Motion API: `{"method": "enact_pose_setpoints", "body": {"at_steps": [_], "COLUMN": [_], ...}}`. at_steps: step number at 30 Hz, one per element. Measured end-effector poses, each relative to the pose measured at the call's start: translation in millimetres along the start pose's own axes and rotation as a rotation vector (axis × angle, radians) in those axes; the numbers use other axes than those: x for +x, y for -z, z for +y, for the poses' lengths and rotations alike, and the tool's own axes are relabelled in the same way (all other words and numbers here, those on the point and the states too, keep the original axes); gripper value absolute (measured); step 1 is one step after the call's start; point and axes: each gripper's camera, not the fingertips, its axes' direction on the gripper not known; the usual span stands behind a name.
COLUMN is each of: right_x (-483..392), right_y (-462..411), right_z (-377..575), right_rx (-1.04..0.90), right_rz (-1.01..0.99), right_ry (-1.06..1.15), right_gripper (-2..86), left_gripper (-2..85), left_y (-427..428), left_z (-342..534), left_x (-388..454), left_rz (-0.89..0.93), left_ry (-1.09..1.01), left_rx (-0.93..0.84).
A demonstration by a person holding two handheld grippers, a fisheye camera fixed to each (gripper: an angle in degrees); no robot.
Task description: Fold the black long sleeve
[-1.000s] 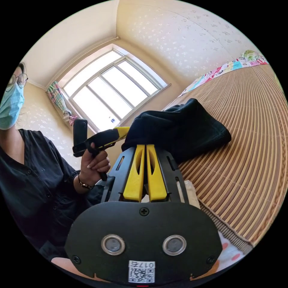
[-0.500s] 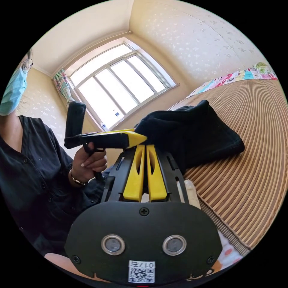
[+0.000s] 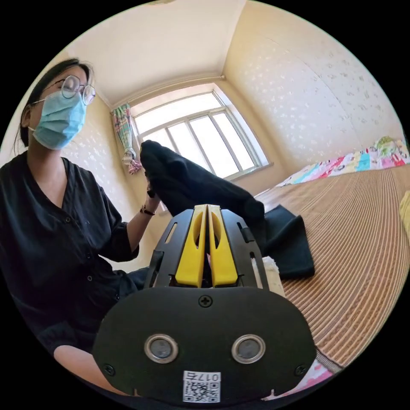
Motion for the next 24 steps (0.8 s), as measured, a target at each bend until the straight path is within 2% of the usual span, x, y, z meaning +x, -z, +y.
{"method": "enact_pose_setpoints", "body": {"at_steps": [3, 5, 10, 13, 14, 15, 16, 17, 20, 23, 24], "right_x": [-52, -76, -134, -164, -178, -192, -199, -207, -216, -240, -254], "right_y": [-22, -37, -83, -141, -168, -194, -205, -216, -199, -157, -140], "right_z": [-20, -31, -55, -53, -49, -45, -44, -49, -91, -155, -181], "right_rx": [-0.009, -0.004, 0.029, -0.057, -0.104, -0.191, -0.241, -0.263, -0.223, -0.044, 0.044], "right_rz": [0.056, 0.090, 0.163, 0.092, 0.067, 0.127, 0.192, 0.354, 0.568, 0.828, 0.904], "right_ry": [0.117, 0.151, 0.261, 0.350, 0.385, 0.425, 0.438, 0.427, 0.366, 0.313, 0.252], "right_gripper": [2.3, 3.6, 11.8, 16.6, 16.1, 12.6, 9.4, 6.0, 5.5, 5.3, 5.3], "left_gripper": [2.6, 2.4, 1.9, 1.8, 1.9, 1.9, 2.0, 2.1, 2.5, 2.7, 2.7], "left_y": [-8, -27, -97, -138, -146, -159, -168, -171, -170, -156, -150], "left_z": [-37, -54, -73, -65, -63, -60, -60, -62, -82, -110, -120], "left_x": [23, 30, 21, 9, 6, 2, -2, -3, 5, 23, 33], "left_rz": [0.236, 0.339, 0.643, 0.777, 0.794, 0.817, 0.812, 0.801, 0.723, 0.445, 0.268], "left_ry": [-0.087, -0.109, -0.013, 0.084, 0.105, 0.145, 0.186, 0.204, 0.223, 0.194, 0.177], "left_rx": [0.092, 0.086, 0.127, 0.187, 0.196, 0.206, 0.210, 0.210, 0.145, -0.030, -0.112]}}
